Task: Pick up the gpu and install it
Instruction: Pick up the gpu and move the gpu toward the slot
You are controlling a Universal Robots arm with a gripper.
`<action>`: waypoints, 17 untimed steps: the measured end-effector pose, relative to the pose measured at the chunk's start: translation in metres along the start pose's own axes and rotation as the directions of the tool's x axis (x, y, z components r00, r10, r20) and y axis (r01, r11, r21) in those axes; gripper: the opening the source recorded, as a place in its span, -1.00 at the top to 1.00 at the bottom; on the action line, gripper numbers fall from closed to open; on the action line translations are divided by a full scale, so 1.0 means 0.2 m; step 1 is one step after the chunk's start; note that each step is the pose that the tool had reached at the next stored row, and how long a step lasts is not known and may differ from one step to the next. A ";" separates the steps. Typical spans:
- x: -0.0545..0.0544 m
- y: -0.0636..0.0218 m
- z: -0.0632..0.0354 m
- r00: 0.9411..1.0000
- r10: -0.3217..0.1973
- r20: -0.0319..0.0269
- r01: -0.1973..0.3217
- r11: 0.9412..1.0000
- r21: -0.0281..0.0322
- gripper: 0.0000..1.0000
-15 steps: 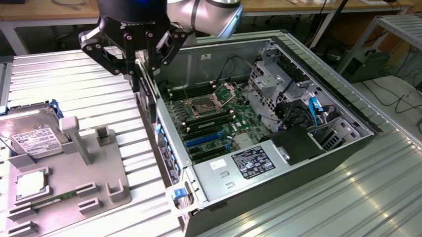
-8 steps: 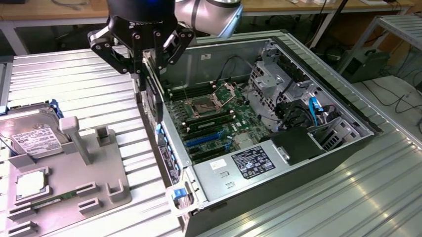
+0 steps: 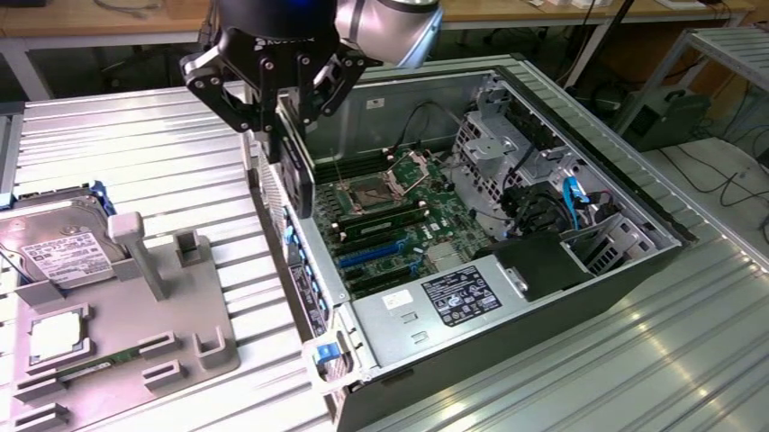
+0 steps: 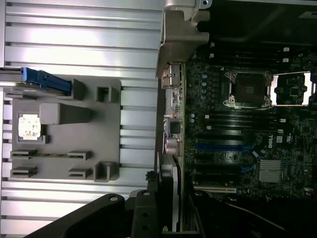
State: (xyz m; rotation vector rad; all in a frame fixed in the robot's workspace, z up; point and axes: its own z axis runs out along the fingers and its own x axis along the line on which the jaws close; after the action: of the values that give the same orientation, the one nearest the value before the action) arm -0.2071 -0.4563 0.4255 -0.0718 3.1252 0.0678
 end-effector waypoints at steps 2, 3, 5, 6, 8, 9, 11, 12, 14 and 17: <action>-0.02 -0.001 0.000 1.000 0.000 0.000 0.000 1.000 0.000 0.44; -0.03 -0.001 0.001 1.000 0.000 0.000 0.000 1.000 0.000 0.44; -0.05 -0.002 0.001 1.000 0.000 0.000 0.000 1.000 0.000 0.44; -0.06 -0.003 0.001 1.000 0.000 0.000 0.000 1.000 0.000 0.44; -0.07 -0.003 0.001 1.000 0.000 0.001 0.000 1.000 0.000 0.44; -0.08 -0.004 0.001 1.000 0.000 0.001 0.000 1.000 0.000 0.44; -0.09 -0.004 0.002 1.000 0.000 0.001 0.000 1.000 0.000 0.44; -0.10 -0.005 0.002 1.000 0.000 0.001 0.000 1.000 0.000 0.44; -0.12 -0.005 0.002 1.000 0.000 0.001 0.000 1.000 0.000 0.44; -0.14 -0.007 0.002 1.000 0.000 0.001 0.000 1.000 0.000 0.44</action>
State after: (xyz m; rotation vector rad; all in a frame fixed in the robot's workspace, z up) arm -0.1791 -0.4563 0.4255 -0.0718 3.1239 0.0676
